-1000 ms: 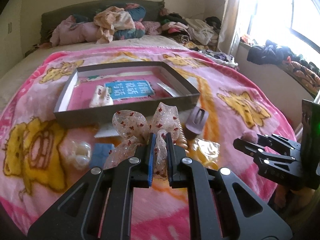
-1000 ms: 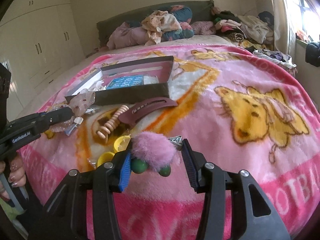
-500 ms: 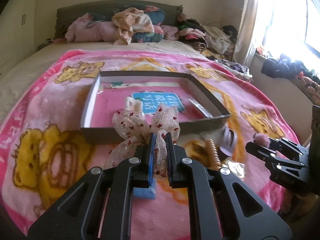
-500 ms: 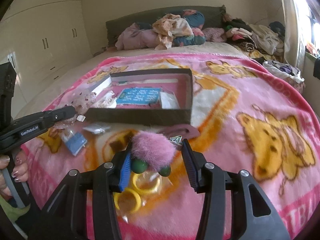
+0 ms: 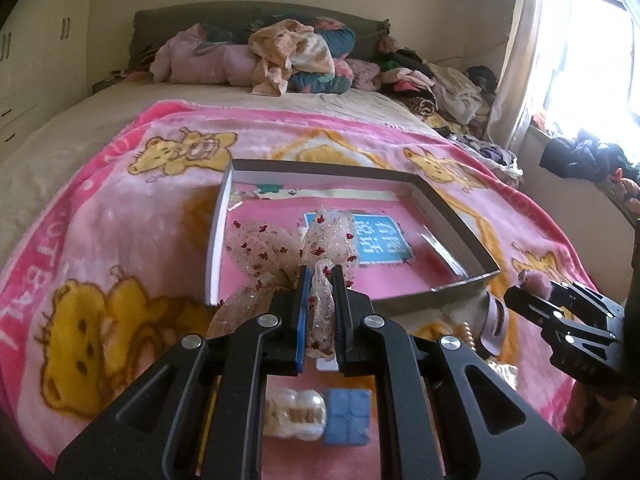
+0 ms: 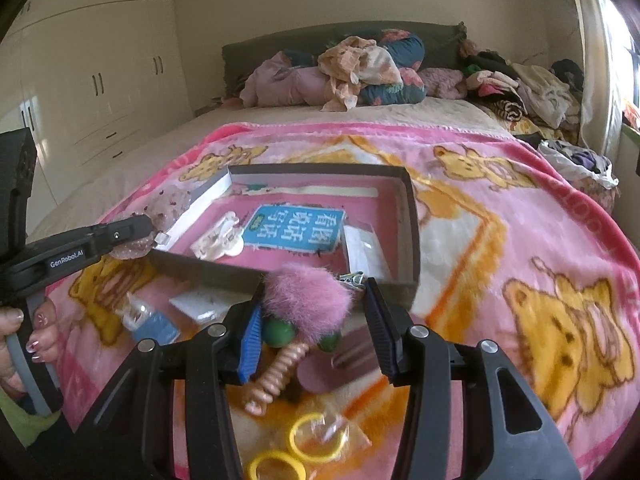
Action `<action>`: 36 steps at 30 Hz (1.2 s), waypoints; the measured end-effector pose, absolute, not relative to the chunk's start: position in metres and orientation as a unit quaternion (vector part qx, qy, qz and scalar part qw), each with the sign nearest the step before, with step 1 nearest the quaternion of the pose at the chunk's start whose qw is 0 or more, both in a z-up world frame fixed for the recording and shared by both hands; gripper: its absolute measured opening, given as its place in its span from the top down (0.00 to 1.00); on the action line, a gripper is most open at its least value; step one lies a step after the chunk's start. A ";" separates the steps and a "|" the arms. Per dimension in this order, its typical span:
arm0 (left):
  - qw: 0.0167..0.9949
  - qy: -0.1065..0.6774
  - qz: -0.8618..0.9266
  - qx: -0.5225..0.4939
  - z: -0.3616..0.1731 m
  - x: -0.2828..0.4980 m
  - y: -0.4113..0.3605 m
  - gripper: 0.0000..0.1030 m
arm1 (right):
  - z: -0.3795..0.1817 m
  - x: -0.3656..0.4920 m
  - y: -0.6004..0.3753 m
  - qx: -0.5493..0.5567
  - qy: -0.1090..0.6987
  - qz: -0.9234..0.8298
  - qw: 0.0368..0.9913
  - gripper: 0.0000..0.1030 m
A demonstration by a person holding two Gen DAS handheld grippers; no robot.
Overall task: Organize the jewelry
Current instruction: 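Carry the scrunchie into the tray with the left tool while the right tool carries the pompom clip there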
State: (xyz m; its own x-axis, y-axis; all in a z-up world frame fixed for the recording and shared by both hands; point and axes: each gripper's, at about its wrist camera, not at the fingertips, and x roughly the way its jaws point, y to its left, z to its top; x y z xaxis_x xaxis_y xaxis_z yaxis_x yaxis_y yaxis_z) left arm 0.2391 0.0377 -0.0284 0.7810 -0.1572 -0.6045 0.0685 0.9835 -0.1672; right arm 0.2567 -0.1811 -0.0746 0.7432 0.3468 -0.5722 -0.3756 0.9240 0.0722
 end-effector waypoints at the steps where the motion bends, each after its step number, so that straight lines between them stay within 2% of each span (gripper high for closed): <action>1: 0.941 0.325 -0.059 -0.068 -0.029 0.241 0.039 0.95 | -0.074 0.260 -0.180 -0.024 0.301 0.193 0.933 0.57; 36: 0.929 0.368 -0.025 -0.038 -0.063 0.326 0.053 0.95 | -0.102 0.383 -0.164 -0.035 0.354 0.172 0.918 0.57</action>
State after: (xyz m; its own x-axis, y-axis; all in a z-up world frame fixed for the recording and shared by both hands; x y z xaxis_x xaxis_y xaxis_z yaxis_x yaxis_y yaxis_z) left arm 0.3261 0.0532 -0.0625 0.7286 -0.0752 -0.6808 0.0189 0.9958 -0.0897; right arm 0.3831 -0.1645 -0.1017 0.6895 0.2919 -0.6629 -0.3417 0.9380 0.0577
